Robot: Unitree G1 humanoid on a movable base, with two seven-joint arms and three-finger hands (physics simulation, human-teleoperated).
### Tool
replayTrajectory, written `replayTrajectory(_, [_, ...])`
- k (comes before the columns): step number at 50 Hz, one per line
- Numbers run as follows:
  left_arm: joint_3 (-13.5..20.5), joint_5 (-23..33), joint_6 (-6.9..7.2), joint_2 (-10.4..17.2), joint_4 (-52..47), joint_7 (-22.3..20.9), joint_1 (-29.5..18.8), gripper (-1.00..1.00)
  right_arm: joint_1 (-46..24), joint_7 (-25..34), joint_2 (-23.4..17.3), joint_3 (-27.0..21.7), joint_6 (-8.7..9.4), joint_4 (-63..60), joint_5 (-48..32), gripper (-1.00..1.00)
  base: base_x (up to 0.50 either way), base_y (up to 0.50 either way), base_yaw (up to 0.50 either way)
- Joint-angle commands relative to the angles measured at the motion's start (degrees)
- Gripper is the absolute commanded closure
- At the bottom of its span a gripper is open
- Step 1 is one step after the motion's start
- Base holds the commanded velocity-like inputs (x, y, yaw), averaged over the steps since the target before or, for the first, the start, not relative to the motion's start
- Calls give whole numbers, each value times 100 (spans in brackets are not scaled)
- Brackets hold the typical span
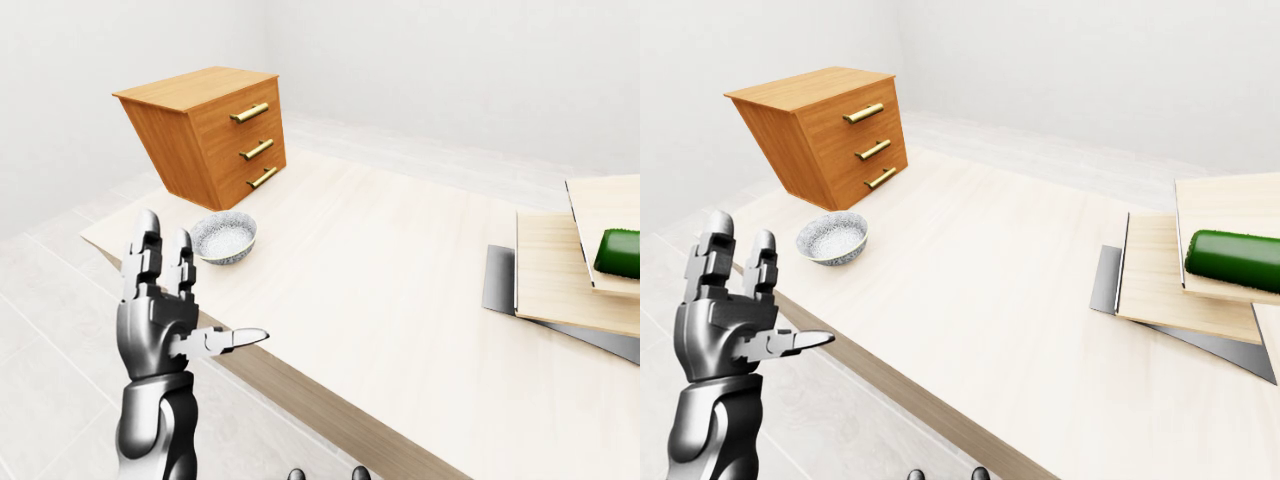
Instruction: Put the wine bottle on the wine rack.
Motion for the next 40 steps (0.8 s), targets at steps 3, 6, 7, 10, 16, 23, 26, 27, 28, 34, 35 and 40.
replayTrajectory(3, [33, -31, 0, 6, -33, -10, 3, -100, 419, 199, 176, -674, 0, -439, -45, -100, 0, 0, 0])
replayTrajectory(6, [40, -34, 0, 8, -33, -8, -9, -100, 437, 166, 189, -757, 0, -551, -36, -100, 0, 0, 0])
replayTrajectory(7, [42, -37, 0, 7, -27, -12, -9, -100, 455, 143, 196, -806, 0, -651, -28, -100, 0, 0, 0])
replayTrajectory(10, [36, -25, 0, 5, 2, -16, -16, -100, 515, 94, 248, -987, 0, -955, 3, -100, 0, 0, 0])
replayTrajectory(16, [79, -55, 0, 15, 20, -32, -30, -100, 631, 148, 289, -1315, 0, -1177, -44, -100, 0, 0, 0])
replayTrajectory(23, [61, -48, 0, 9, 6, -34, -19, -100, 662, 118, 324, -1622, 0, -1584, -42, -100, 0, 0, 0])
replayTrajectory(26, [62, -55, 0, 9, -59, -13, -15, -100, 648, 60, 320, -1753, 0, -1794, -4, -100, 0, 0, 0])
replayTrajectory(27, [60, -58, 0, 9, -96, -6, -9, -100, 641, 46, 303, -1804, 0, -1866, 13, -100, 0, 0, 0])
replayTrajectory(28, [58, -60, 0, 8, -114, -3, -4, -100, 633, 22, 298, -1843, 0, -1923, 27, -100, 0, 0, 0])
replayTrajectory(34, [51, -54, 0, 3, -139, -2, -2, -100, 606, -72, 239, -2015, 0, -2266, 85, -100, 0, 0, 0])
replayTrajectory(35, [47, -52, 0, 2, -147, -2, 2, -100, 588, -96, 230, -2044, 0, -2291, 89, -100, 0, 0, 0])
replayTrajectory(40, [47, -59, 0, -1, -184, -1, 9, -100, 534, -24, 123, -2098, 0, -2283, 43, -100, 0, 0, 0])
